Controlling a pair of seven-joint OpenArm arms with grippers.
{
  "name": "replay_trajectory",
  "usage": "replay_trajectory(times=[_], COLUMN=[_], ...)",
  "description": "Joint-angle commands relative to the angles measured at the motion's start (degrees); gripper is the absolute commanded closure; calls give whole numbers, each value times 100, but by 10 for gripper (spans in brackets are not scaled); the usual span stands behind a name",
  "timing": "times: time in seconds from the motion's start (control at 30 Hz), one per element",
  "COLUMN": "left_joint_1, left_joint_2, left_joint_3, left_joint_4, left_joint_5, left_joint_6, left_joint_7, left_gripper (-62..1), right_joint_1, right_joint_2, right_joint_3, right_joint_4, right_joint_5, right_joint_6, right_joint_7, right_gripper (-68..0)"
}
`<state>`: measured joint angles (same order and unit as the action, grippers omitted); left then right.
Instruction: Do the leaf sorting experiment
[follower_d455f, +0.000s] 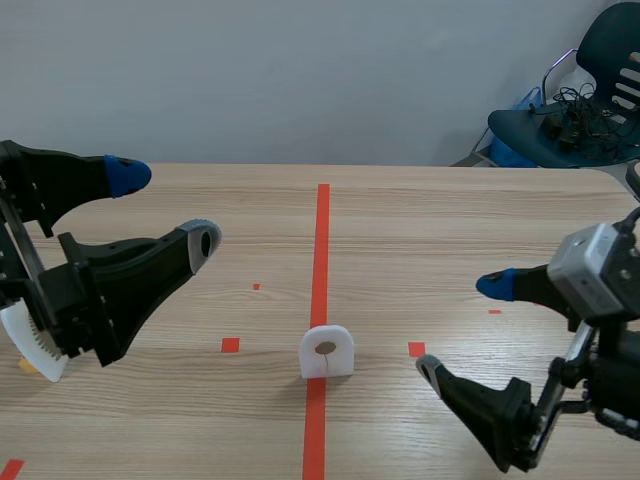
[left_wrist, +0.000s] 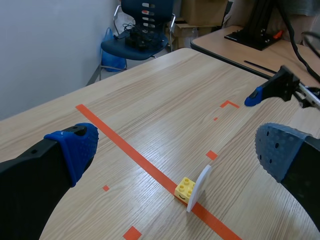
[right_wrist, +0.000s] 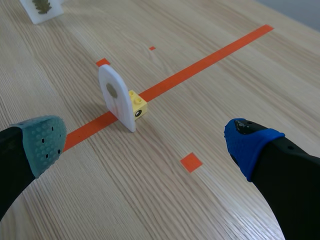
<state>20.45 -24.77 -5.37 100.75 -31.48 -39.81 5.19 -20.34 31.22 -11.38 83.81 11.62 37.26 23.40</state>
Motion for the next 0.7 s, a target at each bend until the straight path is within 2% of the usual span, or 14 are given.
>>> replay_trajectory(times=[0.0,0.13,0.3,0.43,0.53,0.6,0.67], left_joint_1=[-17,-17,-17,-17,-17,-17,-17], left_joint_2=[11,11,11,11,11,11,11], left_joint_3=[-68,-76,-76,-92,-153,-199,-238], left_joint_4=[46,46,46,46,46,46,46], left_joint_5=[-66,-66,-63,-63,-63,-61,-63], left_joint_6=[-7,-7,-7,-7,-7,-7,-7], left_joint_7=[-131,-136,-160,-179,-195,-219,-243], left_gripper=[-623,-623,-623,-623,-623,-623,-623], right_joint_1=[302,914,1513,1768,1775,1744,1716], right_joint_2=[-157,-564,-1091,-1370,-1429,-1423,-1408], right_joint_3=[-114,-866,-1624,-2103,-2280,-2308,-2308], right_joint_4=[-162,-942,-1685,-2085,-2245,-2286,-2293], right_joint_5=[-142,-551,-1141,-1252,-1252,-1252,-1252], right_joint_6=[-48,-337,-866,-1182,-1491,-1526,-1526], right_joint_7=[199,568,833,804,785,782,776], right_gripper=[-679,-679,-679,-679,-679,-617,-500])
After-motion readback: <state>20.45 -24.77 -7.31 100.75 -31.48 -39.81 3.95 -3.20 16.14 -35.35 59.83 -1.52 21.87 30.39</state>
